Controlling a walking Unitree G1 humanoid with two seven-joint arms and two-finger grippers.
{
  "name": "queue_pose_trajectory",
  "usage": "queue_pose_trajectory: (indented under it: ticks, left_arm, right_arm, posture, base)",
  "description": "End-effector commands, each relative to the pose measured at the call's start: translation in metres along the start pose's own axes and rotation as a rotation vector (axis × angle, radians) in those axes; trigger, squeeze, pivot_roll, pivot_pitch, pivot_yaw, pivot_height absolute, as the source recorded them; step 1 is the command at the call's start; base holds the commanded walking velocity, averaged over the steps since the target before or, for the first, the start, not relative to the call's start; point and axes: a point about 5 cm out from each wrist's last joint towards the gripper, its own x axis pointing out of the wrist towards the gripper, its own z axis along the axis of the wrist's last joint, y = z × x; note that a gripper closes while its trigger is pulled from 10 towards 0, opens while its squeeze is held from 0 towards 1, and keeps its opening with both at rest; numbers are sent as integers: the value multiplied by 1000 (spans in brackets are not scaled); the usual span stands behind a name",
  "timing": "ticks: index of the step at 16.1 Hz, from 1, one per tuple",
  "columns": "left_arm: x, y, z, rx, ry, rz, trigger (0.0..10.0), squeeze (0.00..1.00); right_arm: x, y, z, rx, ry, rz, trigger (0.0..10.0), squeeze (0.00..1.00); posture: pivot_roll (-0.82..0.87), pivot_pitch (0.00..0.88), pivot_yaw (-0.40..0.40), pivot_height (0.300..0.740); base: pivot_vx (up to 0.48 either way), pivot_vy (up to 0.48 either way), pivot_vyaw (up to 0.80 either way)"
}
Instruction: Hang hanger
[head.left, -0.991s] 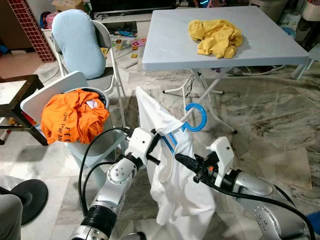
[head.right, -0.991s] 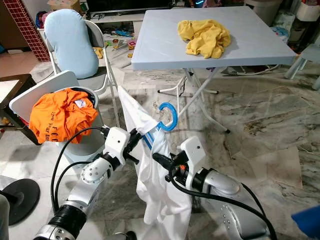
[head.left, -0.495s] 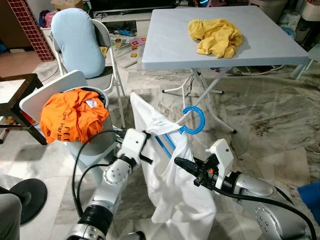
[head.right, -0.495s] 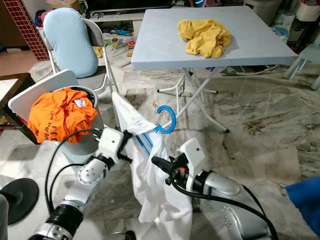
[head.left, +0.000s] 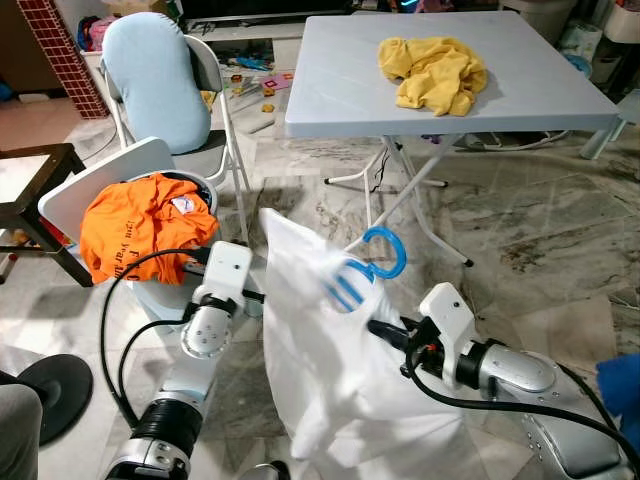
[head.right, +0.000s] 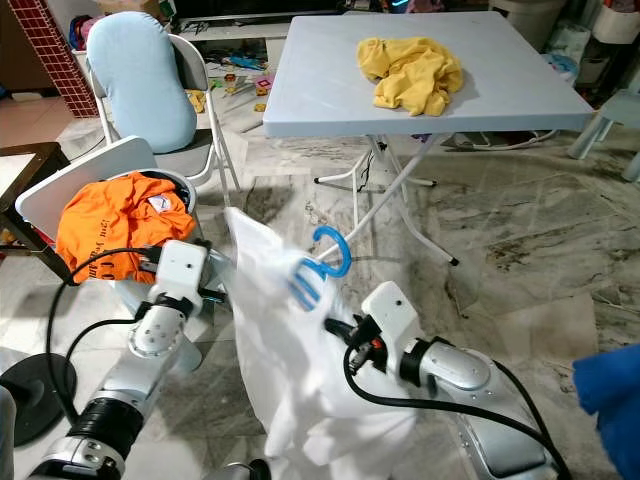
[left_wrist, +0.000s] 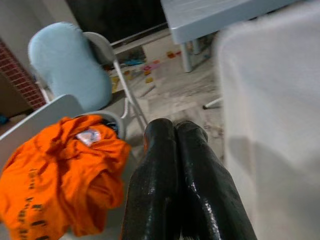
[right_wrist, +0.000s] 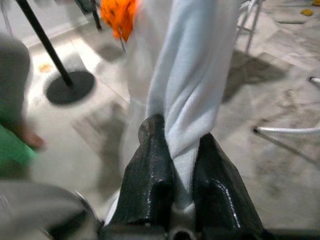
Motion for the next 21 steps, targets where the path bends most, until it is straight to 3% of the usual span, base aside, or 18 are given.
queue_pose_trajectory:
  ticks: [1, 3, 5, 8, 9, 10, 11, 12, 13, 15, 18, 21]
  left_arm:
    - [1, 3, 6, 17, -29, 17, 0, 0]
    - [2, 1, 10, 29, -48, 18, 0, 0]
    - [3, 0, 12, 36, -52, 5, 0, 0]
    - [1, -17, 14, 3, -57, -80, 0, 0]
    - [-2, -36, 19, -44, -81, -178, 0, 0]
    - [-7, -58, 27, -103, -113, -306, 3647, 0]
    - [-12, -73, 32, -123, -133, -385, 10000, 0]
    - [-13, -77, 36, -129, -147, -405, 10000, 118]
    - [-12, -79, 39, -109, -166, -408, 10000, 1000]
    - [-10, -80, 45, -86, -195, -417, 10000, 1000]
    - [-12, -79, 49, -75, -219, -474, 10000, 1000]
    - [-17, -83, 49, -58, -232, -518, 10000, 1000]
  right_arm:
    - [-2, -7, 0, -126, 34, -11, 10000, 0]
    - [-15, -25, -13, -279, 154, -22, 10000, 0]
    - [-24, -36, -15, -335, 195, -38, 10000, 0]
    - [-21, -41, -4, -311, 135, -69, 10000, 0]
    - [-16, -39, 2, -272, 94, -78, 10000, 0]
    - [-8, -32, 11, -183, 24, -71, 10000, 0]
    - [-1, -27, 19, -67, -38, -89, 10000, 0]
    - [3, -23, 22, -12, -68, -89, 10000, 0]
    - [5, -19, 25, 18, -87, -81, 10000, 0]
    - [9, -17, 26, 13, -102, -113, 10000, 0]
    - [14, -28, 35, 55, -149, -236, 10000, 0]
    - [20, -33, 42, 71, -168, -268, 10000, 0]
  posture:
    - [-78, 73, 43, 740]
    - [-79, 74, 43, 740]
    - [-82, 74, 45, 740]
    - [-82, 72, 47, 740]
    - [-79, 72, 46, 740]
    - [-79, 73, 49, 740]
    - [-79, 72, 49, 740]
    - [-78, 73, 49, 740]
    - [-79, 73, 50, 740]
    - [-83, 74, 53, 740]
    - [-82, 75, 56, 740]
    - [-74, 74, 51, 740]
  base:
    - [0, 0, 0]
    - [0, 0, 0]
    - [0, 0, 0]
    - [0, 0, 0]
    - [0, 0, 0]
    - [0, 0, 0]
    - [0, 0, 0]
    - [0, 0, 0]
    - [0, 0, 0]
    - [0, 0, 0]
    - [0, 0, 0]
    - [0, 0, 0]
